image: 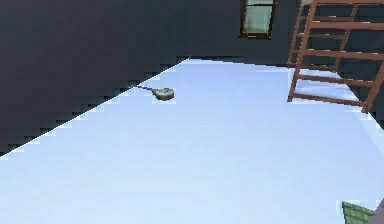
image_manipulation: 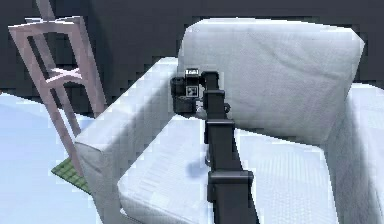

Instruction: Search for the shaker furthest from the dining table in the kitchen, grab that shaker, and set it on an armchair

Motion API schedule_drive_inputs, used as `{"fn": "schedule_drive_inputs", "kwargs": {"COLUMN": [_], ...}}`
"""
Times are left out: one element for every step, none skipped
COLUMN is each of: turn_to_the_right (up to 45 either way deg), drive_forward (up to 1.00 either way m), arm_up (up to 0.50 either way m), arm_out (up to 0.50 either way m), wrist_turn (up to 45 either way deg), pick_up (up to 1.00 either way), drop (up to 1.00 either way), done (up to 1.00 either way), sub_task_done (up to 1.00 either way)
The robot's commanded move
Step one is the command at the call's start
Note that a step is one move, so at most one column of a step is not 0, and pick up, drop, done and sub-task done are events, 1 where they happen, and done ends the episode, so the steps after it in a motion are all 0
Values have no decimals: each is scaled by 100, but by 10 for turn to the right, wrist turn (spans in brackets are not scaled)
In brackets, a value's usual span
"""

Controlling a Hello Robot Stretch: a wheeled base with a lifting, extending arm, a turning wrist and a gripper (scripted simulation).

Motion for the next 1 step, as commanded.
{"fn": "schedule_drive_inputs", "kwargs": {"turn_to_the_right": [0], "drive_forward": [0], "arm_up": [0], "arm_out": [0], "wrist_turn": [0], "pick_up": [0], "drop": [0], "done": [100], "sub_task_done": [0]}}
